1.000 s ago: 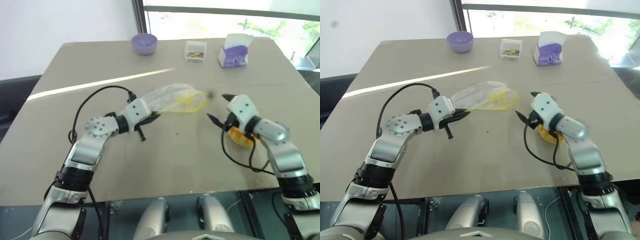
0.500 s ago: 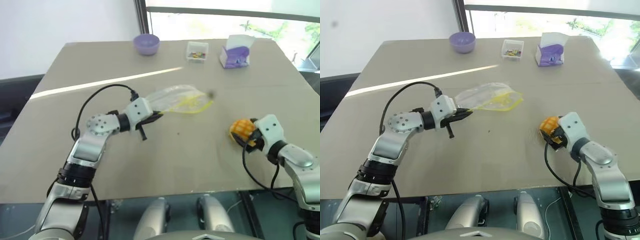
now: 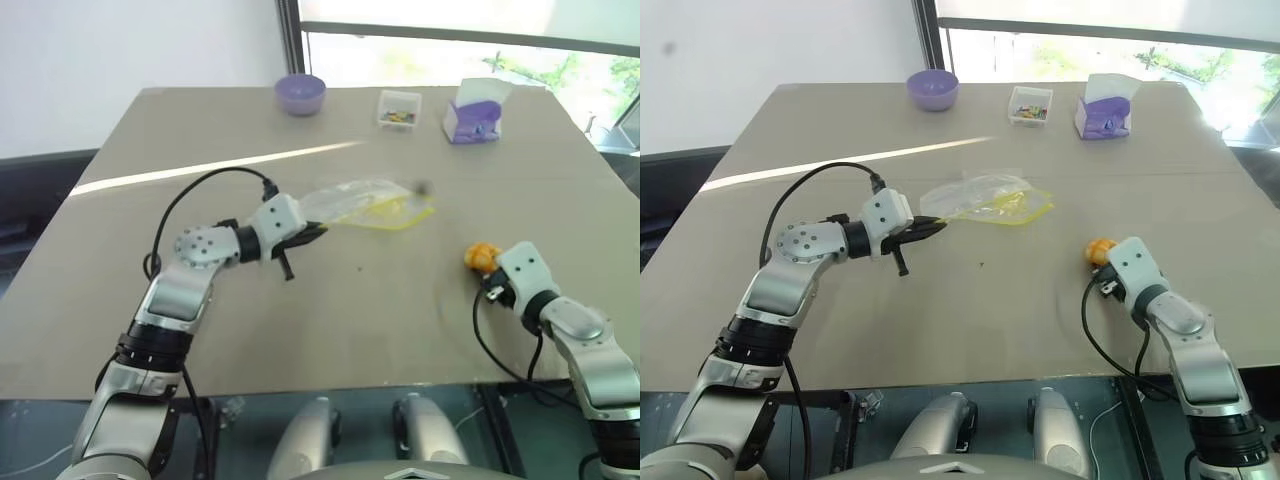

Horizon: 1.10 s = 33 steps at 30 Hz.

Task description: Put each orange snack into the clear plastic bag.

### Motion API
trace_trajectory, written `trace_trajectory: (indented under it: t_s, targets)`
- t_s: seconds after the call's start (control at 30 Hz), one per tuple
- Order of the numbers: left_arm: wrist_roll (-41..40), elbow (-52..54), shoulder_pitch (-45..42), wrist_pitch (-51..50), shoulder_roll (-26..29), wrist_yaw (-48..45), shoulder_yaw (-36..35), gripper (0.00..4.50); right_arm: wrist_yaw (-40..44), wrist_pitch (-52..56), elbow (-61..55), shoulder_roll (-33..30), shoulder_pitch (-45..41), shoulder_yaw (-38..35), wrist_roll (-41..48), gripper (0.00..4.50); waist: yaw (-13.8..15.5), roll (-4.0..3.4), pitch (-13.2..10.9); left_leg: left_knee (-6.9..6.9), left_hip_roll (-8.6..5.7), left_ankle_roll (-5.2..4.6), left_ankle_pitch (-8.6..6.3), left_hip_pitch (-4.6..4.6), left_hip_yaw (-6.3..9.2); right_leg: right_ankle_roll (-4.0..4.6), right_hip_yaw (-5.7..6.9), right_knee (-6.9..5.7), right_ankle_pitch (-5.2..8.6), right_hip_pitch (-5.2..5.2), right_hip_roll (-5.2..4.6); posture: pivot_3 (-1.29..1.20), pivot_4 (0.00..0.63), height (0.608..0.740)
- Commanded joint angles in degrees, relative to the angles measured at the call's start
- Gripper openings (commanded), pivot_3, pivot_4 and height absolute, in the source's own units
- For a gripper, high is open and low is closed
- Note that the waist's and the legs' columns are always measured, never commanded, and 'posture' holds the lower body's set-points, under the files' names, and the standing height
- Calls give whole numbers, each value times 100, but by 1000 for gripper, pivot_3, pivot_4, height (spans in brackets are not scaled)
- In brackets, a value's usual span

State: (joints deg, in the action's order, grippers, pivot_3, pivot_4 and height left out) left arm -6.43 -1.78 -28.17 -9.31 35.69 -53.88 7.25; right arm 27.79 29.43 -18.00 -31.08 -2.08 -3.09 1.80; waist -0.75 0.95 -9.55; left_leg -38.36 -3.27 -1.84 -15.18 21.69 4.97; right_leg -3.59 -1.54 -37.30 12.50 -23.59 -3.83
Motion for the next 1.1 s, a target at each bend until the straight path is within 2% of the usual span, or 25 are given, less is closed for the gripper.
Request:
trace_trajectory:
  t_s: [0.03, 0.2, 0.43, 0.63, 1.1]
  targets:
    - [-64, 153, -104, 33, 61, -10, -135, 0, 315, -24, -515, -124, -119, -166, 350, 786, -2, -3, -2, 1, 0, 0, 0, 3, 0, 0, 0, 1, 0, -2, 0, 0, 150, 740]
    - [-31, 175, -136, 68, 41, -10, -84, 0, 661, 194, -1198, -224, -529, -154, 885, 786, -20, -13, -9, 3, 1, 0, 0, 9, 0, 0, -1, 3, 0, -12, 0, 0, 150, 740]
    - [1, 327, -115, 72, 23, 14, -35, 0, 901, 469, -1411, -249, -1227, 369, 1134, 786, -2, -12, -9, 3, 1, 0, 0, 19, 8, 0, 9, 17, 0, -12, -1, 0, 150, 740]
    - [-31, 539, 39, 155, -42, -2, 17, 0, 924, 189, -620, 24, -1952, 1067, 852, 786, -22, -13, -9, 4, -2, -3, -2, 30, 9, 0, 12, 32, -2, -17, -7, 0, 150, 740]
    - [155, 677, 286, 641, 116, -252, 254, 0, 1169, -821, 913, 560, -2986, 1989, 152, 786, -6, -17, -12, 12, -4, -3, -2, 35, 10, 1, 13, 37, -2, -26, -8, 0, 150, 740]
